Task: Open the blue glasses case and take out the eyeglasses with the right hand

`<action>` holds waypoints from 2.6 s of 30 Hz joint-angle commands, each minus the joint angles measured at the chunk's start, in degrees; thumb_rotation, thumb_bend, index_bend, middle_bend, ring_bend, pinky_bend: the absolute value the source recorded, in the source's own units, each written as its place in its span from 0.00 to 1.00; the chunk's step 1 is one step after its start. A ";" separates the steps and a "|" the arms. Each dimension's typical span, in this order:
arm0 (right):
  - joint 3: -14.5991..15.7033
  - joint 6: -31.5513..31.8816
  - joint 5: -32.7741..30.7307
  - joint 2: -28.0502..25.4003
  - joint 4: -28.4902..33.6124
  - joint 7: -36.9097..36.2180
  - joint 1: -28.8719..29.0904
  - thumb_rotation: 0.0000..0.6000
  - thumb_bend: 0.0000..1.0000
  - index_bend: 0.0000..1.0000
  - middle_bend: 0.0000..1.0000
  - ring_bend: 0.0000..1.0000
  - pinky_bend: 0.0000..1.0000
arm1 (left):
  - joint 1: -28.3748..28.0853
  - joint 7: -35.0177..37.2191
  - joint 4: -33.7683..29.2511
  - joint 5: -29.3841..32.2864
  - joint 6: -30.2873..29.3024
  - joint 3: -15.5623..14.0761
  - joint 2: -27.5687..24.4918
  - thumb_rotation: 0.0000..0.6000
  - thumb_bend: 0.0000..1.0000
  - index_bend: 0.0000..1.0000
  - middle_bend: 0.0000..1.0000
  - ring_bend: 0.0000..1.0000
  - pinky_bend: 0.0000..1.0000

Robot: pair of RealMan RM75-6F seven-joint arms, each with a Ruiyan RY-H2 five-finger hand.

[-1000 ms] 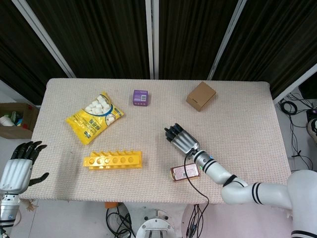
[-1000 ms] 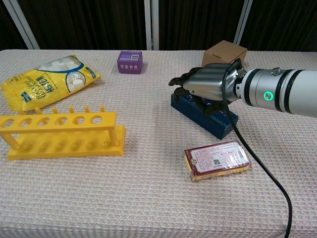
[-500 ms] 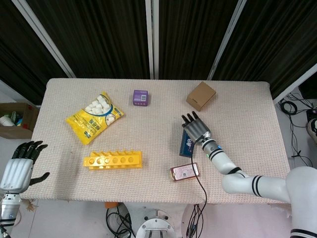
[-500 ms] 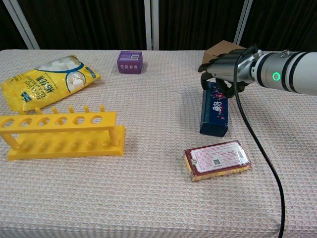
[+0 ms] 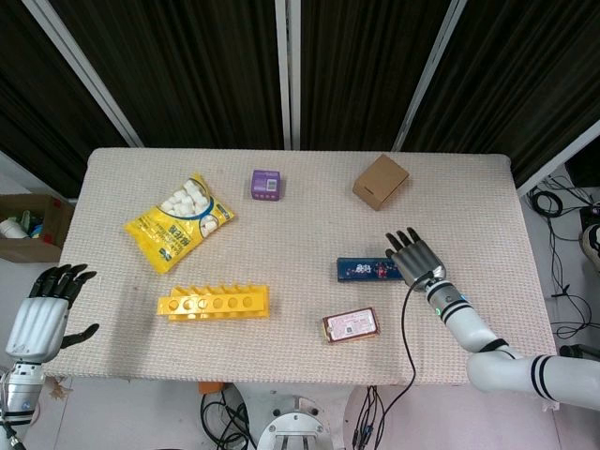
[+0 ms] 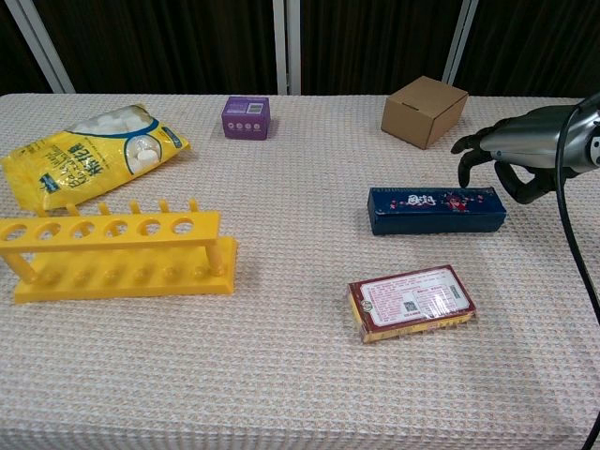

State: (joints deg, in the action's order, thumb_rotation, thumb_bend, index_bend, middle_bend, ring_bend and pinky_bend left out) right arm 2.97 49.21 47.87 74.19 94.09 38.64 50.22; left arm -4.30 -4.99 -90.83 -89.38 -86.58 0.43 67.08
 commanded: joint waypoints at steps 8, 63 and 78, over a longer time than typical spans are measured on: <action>-2.60 8.35 9.71 6.63 -4.75 -8.51 -6.05 1.00 0.15 0.23 0.06 0.00 0.00 | -0.21 -0.73 -0.79 -0.09 0.16 0.06 -0.13 1.00 0.02 0.22 0.16 0.12 0.14; -11.70 -5.07 2.28 13.05 -16.64 -10.59 -0.56 1.00 0.70 0.29 0.10 0.00 0.00 | 0.11 -1.50 -1.39 -0.33 -0.25 -0.13 -0.68 1.00 0.02 0.22 0.16 0.12 0.14; -4.36 1.11 22.99 3.49 -4.66 -17.28 -6.08 1.00 0.79 0.24 0.08 0.00 0.00 | 0.38 -0.84 -0.86 -0.08 -0.41 -0.12 -0.43 1.00 0.02 0.22 0.16 0.12 0.14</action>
State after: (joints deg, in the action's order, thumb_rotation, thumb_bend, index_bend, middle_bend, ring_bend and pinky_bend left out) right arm -5.11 48.90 64.89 80.53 86.31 23.11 46.30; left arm -3.89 -5.80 -91.68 -89.43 -86.99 0.30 66.63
